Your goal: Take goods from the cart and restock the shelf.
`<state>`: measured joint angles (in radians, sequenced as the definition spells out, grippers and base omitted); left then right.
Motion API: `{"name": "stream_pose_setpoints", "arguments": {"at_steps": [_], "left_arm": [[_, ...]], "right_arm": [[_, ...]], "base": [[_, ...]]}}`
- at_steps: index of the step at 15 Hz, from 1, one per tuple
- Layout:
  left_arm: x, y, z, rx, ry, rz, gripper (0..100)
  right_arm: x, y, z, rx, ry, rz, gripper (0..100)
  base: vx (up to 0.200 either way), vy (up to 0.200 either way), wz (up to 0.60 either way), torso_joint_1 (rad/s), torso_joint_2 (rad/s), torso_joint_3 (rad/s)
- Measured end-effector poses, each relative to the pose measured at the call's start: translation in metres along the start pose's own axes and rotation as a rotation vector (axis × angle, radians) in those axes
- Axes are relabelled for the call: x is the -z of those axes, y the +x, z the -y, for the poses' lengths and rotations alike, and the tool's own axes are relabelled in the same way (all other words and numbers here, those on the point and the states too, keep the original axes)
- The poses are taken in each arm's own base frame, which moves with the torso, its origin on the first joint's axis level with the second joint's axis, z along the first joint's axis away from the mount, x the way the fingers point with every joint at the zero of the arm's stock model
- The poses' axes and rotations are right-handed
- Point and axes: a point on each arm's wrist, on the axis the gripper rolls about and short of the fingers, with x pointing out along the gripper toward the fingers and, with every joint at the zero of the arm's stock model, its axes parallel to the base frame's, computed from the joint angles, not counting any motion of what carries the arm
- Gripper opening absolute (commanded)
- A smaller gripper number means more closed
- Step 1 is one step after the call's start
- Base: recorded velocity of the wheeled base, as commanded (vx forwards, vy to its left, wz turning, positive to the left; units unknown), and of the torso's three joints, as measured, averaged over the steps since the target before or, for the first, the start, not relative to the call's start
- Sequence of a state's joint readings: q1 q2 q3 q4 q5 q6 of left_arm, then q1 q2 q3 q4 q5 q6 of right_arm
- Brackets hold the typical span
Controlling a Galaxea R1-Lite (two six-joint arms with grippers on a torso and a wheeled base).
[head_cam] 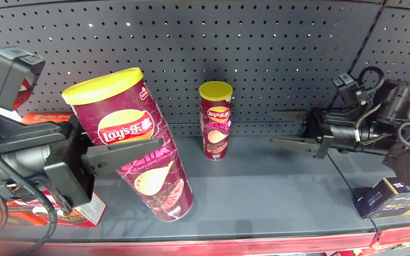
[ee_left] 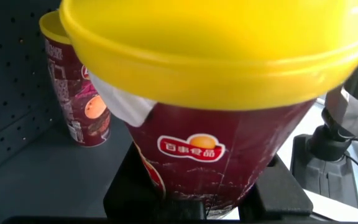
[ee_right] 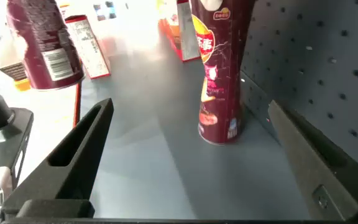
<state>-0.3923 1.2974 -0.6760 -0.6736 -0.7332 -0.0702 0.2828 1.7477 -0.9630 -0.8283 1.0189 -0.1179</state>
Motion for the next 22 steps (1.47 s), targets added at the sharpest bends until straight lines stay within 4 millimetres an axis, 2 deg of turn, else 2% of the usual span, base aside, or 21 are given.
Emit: {"name": "stream_pose_setpoints", "arguments": {"at_steps": [13, 18, 22], "left_arm": [[-0.001, 0.000, 0.000, 0.008, -0.020, 0.004, 0], [0.001, -0.001, 0.000, 0.006, -0.024, 0.000, 0], [0.001, -0.001, 0.000, 0.006, -0.025, -0.001, 0]], "right_arm": [[0.021, 0.071, 0.041, -0.108, -0.031, 0.043, 100], [0.034, 0.091, 0.047, -0.131, -0.011, 0.034, 100], [0.040, 0.099, 0.047, -0.142, 0.001, 0.029, 100]], "base": [[0.000, 0.000, 0.00, 0.000, 0.00, 0.000], [0.000, 0.000, 0.00, 0.000, 0.00, 0.000], [0.000, 0.000, 0.00, 0.000, 0.00, 0.000]]}}
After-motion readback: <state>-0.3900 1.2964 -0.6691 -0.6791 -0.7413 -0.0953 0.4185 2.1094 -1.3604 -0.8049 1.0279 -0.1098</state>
